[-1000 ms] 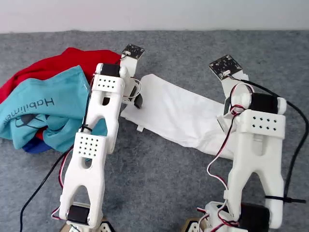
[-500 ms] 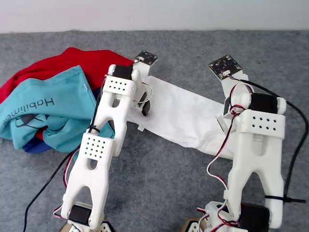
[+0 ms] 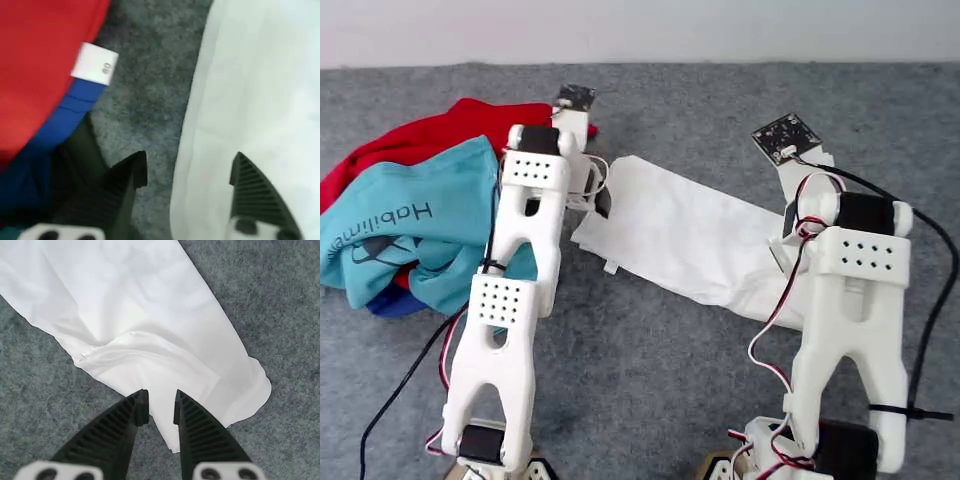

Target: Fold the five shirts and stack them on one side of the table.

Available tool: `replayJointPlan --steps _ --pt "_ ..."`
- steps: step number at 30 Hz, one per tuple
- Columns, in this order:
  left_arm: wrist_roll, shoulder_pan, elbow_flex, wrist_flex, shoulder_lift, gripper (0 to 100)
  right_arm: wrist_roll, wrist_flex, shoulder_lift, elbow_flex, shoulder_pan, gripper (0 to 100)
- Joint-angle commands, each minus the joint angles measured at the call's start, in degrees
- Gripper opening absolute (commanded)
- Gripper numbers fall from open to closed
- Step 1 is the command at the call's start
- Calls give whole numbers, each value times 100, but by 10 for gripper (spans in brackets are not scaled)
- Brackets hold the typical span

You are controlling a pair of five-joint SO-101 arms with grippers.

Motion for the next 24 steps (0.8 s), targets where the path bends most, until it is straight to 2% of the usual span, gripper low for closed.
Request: replayJointPlan --steps 1,6,9,11,18,24 --pt "53 53 -119 35 114 303 -9 -75 -277 -281 48 104" --pt "62 132 110 123 53 365 -9 -101 -277 -273 57 104" --pt "26 132 497 123 -88 355 -9 -101 -277 -290 57 104" --pt "-35 132 629 123 -123 302 -9 -101 -277 -290 57 104" --pt "-132 220 646 -9 -79 9 -9 -154 -277 -281 57 104" --pt "-114 114 136 0 -26 13 -9 -215 -277 -255 57 103"
